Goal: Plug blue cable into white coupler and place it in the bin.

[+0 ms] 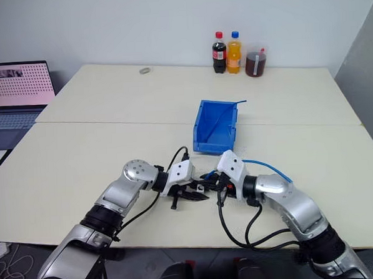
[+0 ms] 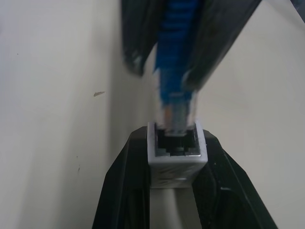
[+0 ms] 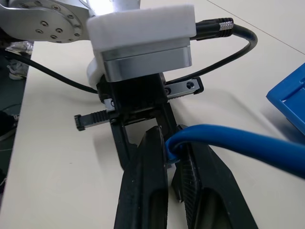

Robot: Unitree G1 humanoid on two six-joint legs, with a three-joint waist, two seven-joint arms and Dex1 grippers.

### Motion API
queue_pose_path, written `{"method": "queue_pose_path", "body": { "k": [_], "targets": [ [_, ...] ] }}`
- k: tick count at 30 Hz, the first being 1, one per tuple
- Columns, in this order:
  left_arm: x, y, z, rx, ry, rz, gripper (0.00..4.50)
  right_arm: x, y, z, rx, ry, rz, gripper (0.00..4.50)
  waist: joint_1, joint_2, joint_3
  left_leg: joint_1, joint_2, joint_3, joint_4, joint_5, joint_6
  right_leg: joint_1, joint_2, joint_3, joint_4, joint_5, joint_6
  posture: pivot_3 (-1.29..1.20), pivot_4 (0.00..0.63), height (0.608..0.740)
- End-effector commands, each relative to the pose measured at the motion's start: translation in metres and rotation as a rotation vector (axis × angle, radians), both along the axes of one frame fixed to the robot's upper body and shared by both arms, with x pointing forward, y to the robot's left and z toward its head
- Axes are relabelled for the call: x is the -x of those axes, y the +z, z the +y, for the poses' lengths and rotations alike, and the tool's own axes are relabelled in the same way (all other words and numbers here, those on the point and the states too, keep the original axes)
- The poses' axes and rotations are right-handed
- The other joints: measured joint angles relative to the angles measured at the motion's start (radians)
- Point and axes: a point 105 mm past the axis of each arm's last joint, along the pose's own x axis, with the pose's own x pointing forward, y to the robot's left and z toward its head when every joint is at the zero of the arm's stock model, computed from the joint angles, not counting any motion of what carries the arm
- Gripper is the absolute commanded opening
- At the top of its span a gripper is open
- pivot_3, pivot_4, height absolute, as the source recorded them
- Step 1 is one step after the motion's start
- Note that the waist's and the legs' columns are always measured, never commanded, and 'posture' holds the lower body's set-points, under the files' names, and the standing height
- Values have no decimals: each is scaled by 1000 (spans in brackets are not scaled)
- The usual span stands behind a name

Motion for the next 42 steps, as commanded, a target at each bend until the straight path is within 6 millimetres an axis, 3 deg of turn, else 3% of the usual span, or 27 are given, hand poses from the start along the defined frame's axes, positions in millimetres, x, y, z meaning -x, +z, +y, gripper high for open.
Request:
{"method": "queue_pose_path", "body": {
  "k": [1,14,26,31,36,38,42],
  "targets": [
    [6,-10,1,-34,-23,28,802,1,4,3,27,35,-52,98,0,0,0,0,0,0,0,0,0,0,0,0,0,0,0,0,150,740],
    [7,-13,2,-41,-22,33,802,9,-10,3,124,133,-53,91,0,0,0,0,0,0,0,0,0,0,0,0,0,0,0,0,150,740],
    [6,-13,1,-42,-26,28,802,3,-11,20,241,239,-45,89,-1,1,-2,1,0,0,0,0,0,1,0,0,1,0,0,0,150,740],
    [6,-13,-1,-38,-25,27,802,7,-29,21,332,289,11,89,-2,1,-3,2,0,0,1,0,0,1,0,0,2,0,0,0,150,740],
    [6,-14,0,-33,-16,28,802,8,-54,8,401,274,74,89,-2,1,-9,3,0,0,1,0,0,2,0,0,2,0,0,0,150,740],
    [7,-15,1,-32,-10,29,802,6,-54,6,387,252,66,88,-2,0,-11,4,0,0,1,0,0,4,0,0,2,0,0,0,150,740],
    [4,-13,1,-15,13,13,802,-9,-29,11,282,172,-17,86,-2,0,-11,9,1,0,0,0,0,9,0,0,1,-1,0,0,150,740]
  ]
}}
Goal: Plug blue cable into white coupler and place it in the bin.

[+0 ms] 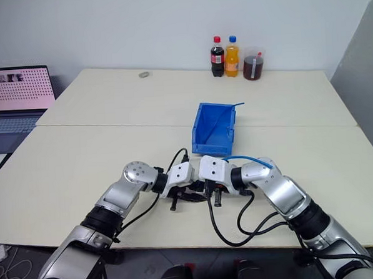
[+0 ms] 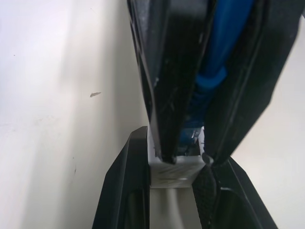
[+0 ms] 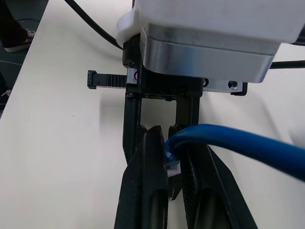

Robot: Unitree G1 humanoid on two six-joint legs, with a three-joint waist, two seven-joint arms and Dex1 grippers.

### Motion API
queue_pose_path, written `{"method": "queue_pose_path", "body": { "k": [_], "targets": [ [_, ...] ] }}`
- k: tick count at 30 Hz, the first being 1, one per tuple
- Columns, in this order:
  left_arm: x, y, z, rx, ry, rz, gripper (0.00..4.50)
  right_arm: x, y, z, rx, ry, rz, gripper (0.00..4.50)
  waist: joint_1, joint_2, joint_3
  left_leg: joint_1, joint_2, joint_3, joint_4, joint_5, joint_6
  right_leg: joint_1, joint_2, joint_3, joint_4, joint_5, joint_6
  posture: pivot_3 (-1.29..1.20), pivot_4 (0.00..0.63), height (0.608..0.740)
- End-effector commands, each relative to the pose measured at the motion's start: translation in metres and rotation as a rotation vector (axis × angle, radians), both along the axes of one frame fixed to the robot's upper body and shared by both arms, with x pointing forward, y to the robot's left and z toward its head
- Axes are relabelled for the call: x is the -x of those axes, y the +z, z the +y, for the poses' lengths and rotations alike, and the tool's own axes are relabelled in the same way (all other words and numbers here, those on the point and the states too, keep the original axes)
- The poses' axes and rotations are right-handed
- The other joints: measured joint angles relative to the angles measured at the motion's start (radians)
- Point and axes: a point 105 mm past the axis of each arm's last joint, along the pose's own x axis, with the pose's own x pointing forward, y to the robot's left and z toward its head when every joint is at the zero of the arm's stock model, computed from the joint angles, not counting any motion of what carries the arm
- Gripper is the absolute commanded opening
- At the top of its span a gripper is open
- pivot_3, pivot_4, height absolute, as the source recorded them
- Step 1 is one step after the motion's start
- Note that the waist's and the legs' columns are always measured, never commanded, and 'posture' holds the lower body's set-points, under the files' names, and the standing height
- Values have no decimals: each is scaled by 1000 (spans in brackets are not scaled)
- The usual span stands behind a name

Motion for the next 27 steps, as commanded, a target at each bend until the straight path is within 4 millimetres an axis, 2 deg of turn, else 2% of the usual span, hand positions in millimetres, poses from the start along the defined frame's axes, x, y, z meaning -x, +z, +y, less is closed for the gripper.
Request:
{"method": "queue_pose_path", "body": {
  "k": [1,2,4,6,12,16,19,21,27],
  "targets": [
    [4,-5,-2,0,-2,18,802,-5,-13,-5,-2,-64,36,86,-1,0,0,0,0,0,0,0,0,0,0,0,0,0,0,0,150,740],
    [4,-4,-2,6,3,22,802,-6,-10,-6,-17,-73,29,86,-1,0,0,0,0,0,0,0,0,0,0,0,0,0,0,0,150,740],
    [1,-1,0,27,32,20,1502,-10,-2,-8,-53,-102,11,86,-1,0,0,1,0,0,0,0,0,0,1,0,1,0,0,0,150,740],
    [0,4,3,56,59,29,1705,-11,5,-10,-81,-119,2,85,-1,0,0,1,0,0,0,0,0,0,1,0,1,0,0,0,150,740],
    [0,21,19,108,134,-14,2916,-2,15,-11,-139,-117,7,81,-2,0,2,-1,1,0,0,0,0,-2,1,1,1,0,-1,0,150,740],
    [0,33,35,108,190,-61,3744,2,19,-9,-159,-106,21,81,-1,0,2,-4,1,0,0,0,0,-6,1,1,3,0,-1,0,150,740],
    [-1,47,47,132,255,-98,4276,2,29,-12,-195,-114,16,81,-1,1,3,-7,1,0,0,0,0,-9,1,1,3,0,-1,0,150,740],
    [-5,59,55,142,308,-151,4500,-2,44,-19,-236,-139,2,80,-1,1,5,-7,1,0,0,0,0,-9,1,1,3,0,-2,0,150,740],
    [-16,102,60,250,462,-300,4500,-36,111,-43,-493,-308,-61,80,-1,1,8,-7,1,0,0,0,0,-9,0,1,4,0,-1,0,150,740]
  ]
}}
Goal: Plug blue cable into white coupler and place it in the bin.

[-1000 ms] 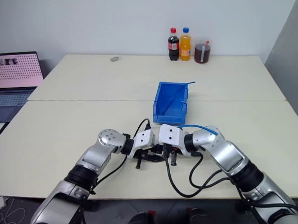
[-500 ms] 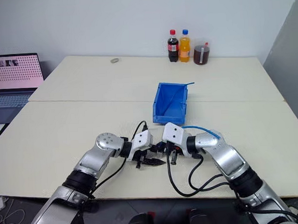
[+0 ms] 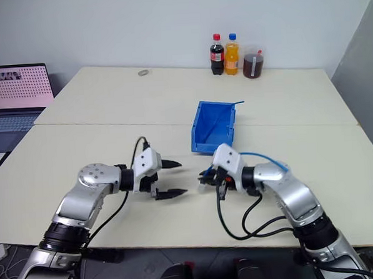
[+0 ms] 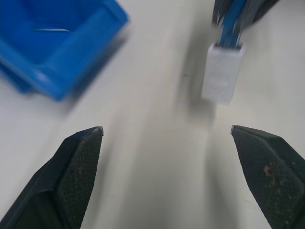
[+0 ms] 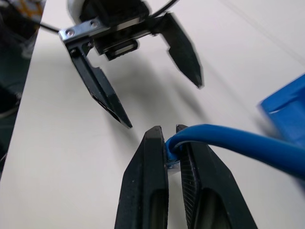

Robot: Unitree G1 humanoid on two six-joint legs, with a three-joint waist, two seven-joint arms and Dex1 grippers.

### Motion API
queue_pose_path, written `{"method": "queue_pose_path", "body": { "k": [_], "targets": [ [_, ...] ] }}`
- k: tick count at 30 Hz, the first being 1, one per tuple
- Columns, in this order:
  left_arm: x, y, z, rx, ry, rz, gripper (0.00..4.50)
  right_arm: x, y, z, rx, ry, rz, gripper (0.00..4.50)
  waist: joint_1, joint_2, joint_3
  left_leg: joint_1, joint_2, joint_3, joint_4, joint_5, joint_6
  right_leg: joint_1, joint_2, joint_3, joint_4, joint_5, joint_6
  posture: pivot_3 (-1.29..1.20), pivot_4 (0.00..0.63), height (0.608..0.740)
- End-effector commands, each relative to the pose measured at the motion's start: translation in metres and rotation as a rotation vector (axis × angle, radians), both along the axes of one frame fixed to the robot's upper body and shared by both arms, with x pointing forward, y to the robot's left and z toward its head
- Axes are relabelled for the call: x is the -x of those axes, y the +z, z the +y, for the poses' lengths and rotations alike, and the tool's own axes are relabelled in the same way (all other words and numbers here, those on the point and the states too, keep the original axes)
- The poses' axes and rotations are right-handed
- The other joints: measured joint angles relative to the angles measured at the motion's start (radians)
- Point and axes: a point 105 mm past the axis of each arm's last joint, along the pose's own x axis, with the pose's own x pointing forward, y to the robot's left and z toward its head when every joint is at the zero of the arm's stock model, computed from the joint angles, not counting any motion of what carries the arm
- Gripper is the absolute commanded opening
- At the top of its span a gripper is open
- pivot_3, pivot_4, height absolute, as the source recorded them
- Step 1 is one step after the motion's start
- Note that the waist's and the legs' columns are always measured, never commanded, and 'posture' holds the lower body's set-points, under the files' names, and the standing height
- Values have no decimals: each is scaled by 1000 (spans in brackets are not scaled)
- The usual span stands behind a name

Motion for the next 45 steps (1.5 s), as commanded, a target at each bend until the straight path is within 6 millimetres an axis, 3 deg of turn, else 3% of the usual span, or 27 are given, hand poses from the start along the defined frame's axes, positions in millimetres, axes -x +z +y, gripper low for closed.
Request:
{"method": "queue_pose_path", "body": {
  "k": [1,4,8,10,12,15,21,25,31,36,41,45],
  "targets": [
    [-4,39,-2,99,84,-118,4500,-24,60,-14,-182,-112,-105,80,0,0,0,0,0,0,0,0,0,0,0,0,0,0,0,0,150,740],
    [-3,46,-4,125,117,-112,4500,-49,76,-16,-230,-162,-110,80,-3,0,1,0,0,0,0,0,0,-1,0,0,1,0,-1,0,150,740],
    [-7,54,-4,142,144,-119,4500,-88,79,-10,-238,-209,-50,80,-9,1,2,0,0,1,0,0,0,-1,0,0,2,0,-1,0,150,740],
    [-8,54,-4,122,140,-129,4500,-110,74,-13,-177,-254,-32,788,-10,1,3,0,0,1,0,0,0,-1,0,0,2,1,-1,0,150,740],
    [-10,53,-4,112,139,-138,4500,-125,67,-23,-91,-284,-17,1212,-10,1,3,0,-1,2,-1,0,0,-1,-1,1,2,1,-2,0,150,740],
    [-11,52,-2,104,147,-146,4500,-130,52,-47,91,-279,-19,1969,0,1,5,0,-2,3,-1,0,0,-2,-2,0,0,1,-2,0,150,740],
    [-12,45,7,89,176,-127,4500,-109,36,-76,255,-147,31,3299,0,3,6,-2,-2,6,-3,-1,0,-2,-3,2,-5,1,-2,0,150,740],
    [-14,44,21,107,215,-91,4500,-74,25,-90,352,-11,55,4358,1,3,6,-2,-1,6,-3,-1,0,-2,-3,1,-5,0,-2,0,150,740],
    [-11,40,49,120,299,-60,4500,-28,28,-97,258,10,25,4434,-5,3,6,-2,0,5,-3,-1,0,-2,-3,1,-4,0,-2,0,150,740],
    [-2,43,77,162,402,-60,4500,-1,33,-119,70,-188,23,4434,0,3,6,-2,0,3,-2,-1,0,-1,-3,0,-4,0,-2,0,150,740],
    [-2,47,87,199,450,-62,4500,10,26,-132,46,-312,33,4434,1,3,6,-1,-1,3,-1,-1,0,0,-3,0,-4,0,0,0,150,740],
    [-2,43,84,210,450,-39,4500,8,22,-130,38,-340,33,4434,0,3,6,-1,-1,4,-1,-1,0,0,-3,1,-4,1,1,0,150,740]
  ]
}}
